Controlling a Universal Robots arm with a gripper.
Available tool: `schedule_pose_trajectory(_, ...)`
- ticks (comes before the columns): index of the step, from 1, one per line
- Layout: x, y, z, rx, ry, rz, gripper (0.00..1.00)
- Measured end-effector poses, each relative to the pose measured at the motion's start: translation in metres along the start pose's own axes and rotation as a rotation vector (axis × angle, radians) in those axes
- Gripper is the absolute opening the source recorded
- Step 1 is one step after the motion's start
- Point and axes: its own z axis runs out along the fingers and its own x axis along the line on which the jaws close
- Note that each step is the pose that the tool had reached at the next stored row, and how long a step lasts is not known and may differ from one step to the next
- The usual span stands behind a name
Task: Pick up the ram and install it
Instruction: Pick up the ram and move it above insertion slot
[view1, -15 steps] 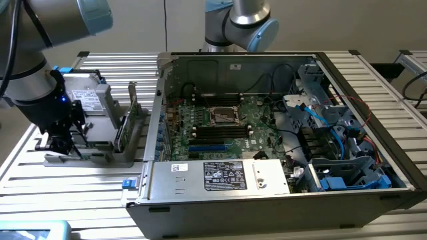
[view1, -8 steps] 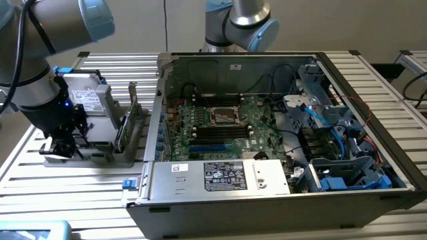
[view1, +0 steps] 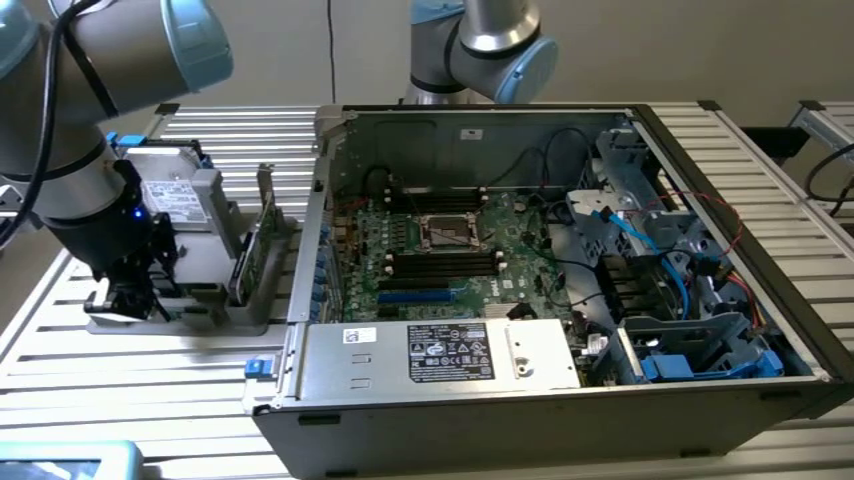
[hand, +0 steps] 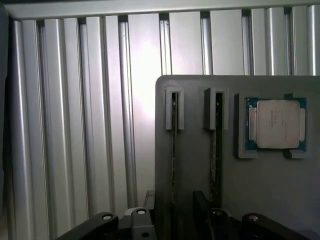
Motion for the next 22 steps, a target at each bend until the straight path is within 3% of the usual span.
schedule_pose_trajectory(16,-0.0015,0.0019,0.0078,-0.0041,0.0003,0.0,0.42)
schedule_pose_trajectory(17,-0.0015,0.0019,0.0079,-0.0043,0.0005,0.0,0.34)
schedule_pose_trajectory(18,-0.0015,0.0018,0.008,-0.0043,0.0004,0.0,0.34)
schedule_pose_trajectory(20,-0.0015,0.0022,0.0083,-0.004,0.0002,0.0,0.22)
schedule_pose_trajectory(22,-0.0015,0.0031,0.0058,-0.0034,-0.0001,0.0,0.16)
